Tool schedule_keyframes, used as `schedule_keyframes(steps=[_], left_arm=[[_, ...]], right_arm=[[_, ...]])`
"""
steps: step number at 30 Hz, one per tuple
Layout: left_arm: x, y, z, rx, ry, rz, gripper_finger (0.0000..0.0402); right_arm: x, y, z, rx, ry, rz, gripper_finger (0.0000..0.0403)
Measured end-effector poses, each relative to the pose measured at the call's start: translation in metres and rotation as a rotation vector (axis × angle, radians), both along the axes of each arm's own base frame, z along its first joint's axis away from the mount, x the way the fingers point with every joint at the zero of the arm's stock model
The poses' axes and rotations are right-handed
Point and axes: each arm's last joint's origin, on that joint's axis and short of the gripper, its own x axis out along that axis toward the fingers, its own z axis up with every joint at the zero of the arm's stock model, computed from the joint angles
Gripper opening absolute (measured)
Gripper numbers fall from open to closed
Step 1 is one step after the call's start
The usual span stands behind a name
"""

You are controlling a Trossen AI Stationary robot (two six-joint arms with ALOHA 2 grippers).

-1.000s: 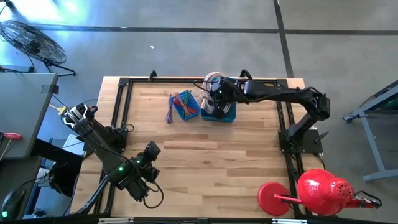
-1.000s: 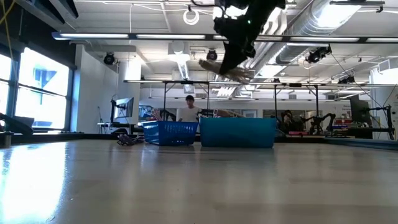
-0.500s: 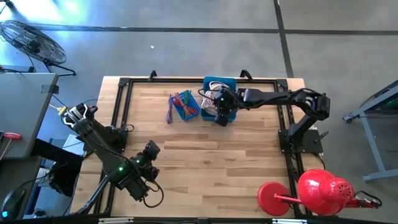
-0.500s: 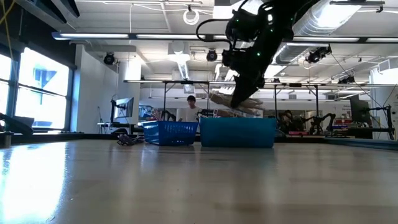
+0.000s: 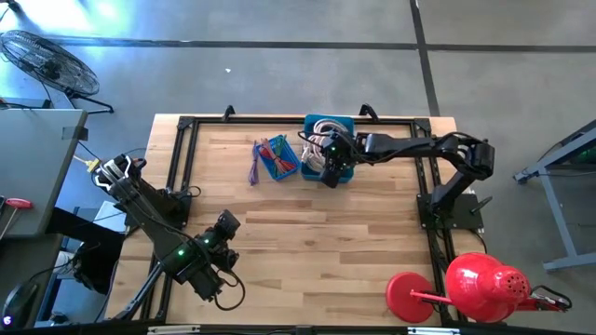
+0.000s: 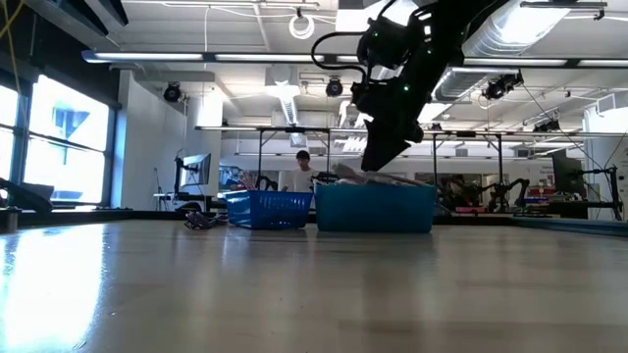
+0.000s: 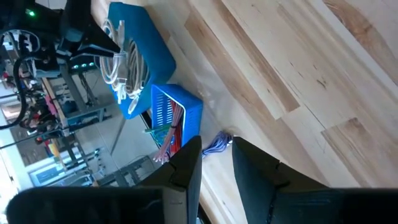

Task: Pick & Place USB Port
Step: Put the white HDMI cable into the dark blue bin, then put the purple charger cable into the blue bin

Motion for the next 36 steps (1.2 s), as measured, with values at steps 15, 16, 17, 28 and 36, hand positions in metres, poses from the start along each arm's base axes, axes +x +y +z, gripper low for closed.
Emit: schedule_keyframes(steps=[15,16,17,28,36], left_arm=[[0.0,0.0,0.0,-0.001,0.008,0.001,0.0085],[-0.001,0.001,0.0,0.01,0.005,0.001,0.0085],[-0.001,0.001,0.0,0.019,-0.001,0.001,0.0085],[0.01,0.029,0.006,0.222,-0.054,0.083,0.0085],[0.035,0.095,0.016,0.282,0.022,0.293,0.0085]], right_arm=[[0.007,-0.005,0.04,-0.164,-0.104,-0.07,0.0235],[0.007,-0.004,0.048,-0.168,-0.133,-0.064,0.0235],[0.007,-0.001,0.056,-0.165,-0.168,-0.053,0.0235],[0.001,0.06,0.133,-0.114,-0.598,0.224,0.0236],[-0.004,0.113,0.143,-0.134,-0.628,0.424,0.0236]])
